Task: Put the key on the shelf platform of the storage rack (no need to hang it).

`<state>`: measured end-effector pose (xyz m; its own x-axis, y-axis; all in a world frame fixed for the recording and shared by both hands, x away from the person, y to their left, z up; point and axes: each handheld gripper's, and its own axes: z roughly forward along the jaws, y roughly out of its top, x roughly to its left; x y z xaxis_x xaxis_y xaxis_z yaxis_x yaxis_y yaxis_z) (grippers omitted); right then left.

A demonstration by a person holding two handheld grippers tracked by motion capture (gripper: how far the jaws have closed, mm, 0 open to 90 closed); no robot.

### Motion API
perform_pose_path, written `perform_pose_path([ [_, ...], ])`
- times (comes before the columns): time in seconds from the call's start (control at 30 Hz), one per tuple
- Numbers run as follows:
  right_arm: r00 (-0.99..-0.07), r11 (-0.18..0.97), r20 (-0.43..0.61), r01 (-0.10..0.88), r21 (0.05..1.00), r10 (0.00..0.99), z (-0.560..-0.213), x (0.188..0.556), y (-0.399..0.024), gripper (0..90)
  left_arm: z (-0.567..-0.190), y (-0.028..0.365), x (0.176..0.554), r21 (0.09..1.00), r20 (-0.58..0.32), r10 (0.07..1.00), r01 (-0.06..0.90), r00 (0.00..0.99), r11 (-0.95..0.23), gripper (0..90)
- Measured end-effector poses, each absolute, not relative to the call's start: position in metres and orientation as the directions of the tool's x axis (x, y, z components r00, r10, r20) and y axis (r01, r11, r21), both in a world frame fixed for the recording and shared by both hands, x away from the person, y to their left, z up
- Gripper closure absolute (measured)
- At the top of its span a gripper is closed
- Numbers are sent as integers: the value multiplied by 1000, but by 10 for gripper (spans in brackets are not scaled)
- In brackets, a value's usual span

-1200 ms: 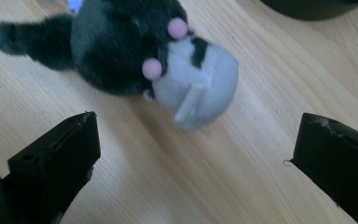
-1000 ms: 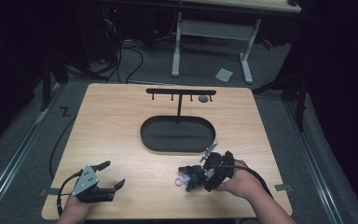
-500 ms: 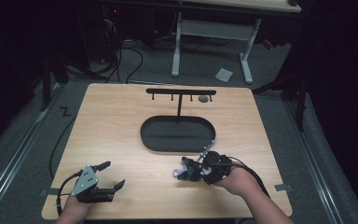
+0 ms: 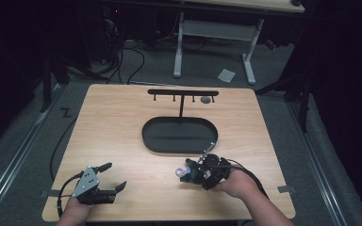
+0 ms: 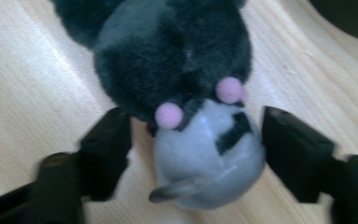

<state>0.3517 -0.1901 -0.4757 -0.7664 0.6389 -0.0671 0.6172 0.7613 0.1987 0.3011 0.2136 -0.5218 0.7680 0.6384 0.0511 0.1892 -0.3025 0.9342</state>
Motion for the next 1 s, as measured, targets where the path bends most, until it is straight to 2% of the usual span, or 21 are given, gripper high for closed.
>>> perform_pose_path([
  [0.1, -751, 748, -78, 631, 205, 655, -475, 347, -191, 427, -522, 214, 301, 934, 52, 637, 188, 769, -303, 151],
  [0.2, -718, 710, -49, 672, 213, 694, -473, 344, -194, 436, -522, 213, 301, 934, 52, 637, 189, 769, -304, 151],
  [0.27, -713, 703, -37, 680, 209, 700, -473, 341, -195, 409, -522, 213, 301, 934, 53, 637, 188, 769, -305, 151],
  [0.4, -702, 689, -6, 697, 199, 712, -473, 345, -196, 288, -522, 214, 301, 934, 55, 638, 187, 768, -305, 151],
  [0.57, -730, 721, -17, 670, 177, 683, -475, 351, -192, 256, -522, 214, 301, 934, 51, 639, 189, 767, -302, 151],
  [0.63, -749, 743, -29, 651, 156, 662, -478, 352, -192, 269, -522, 214, 300, 935, 49, 641, 190, 766, -299, 151],
  [0.7, -758, 752, -26, 643, 144, 652, -482, 350, -192, 337, -522, 215, 300, 937, 49, 644, 188, 763, -294, 151],
  [0.83, -769, 768, -43, 630, 119, 638, -492, 345, -191, 365, -522, 215, 300, 937, 52, 643, 186, 764, -296, 151],
  [0.87, -767, 764, -39, 632, 129, 641, -492, 344, -191, 414, -522, 215, 300, 937, 52, 643, 186, 764, -296, 151],
  [1.0, -750, 747, -38, 650, 143, 660, -489, 344, -193, 451, -522, 215, 300, 936, 48, 645, 191, 762, -295, 151],
])
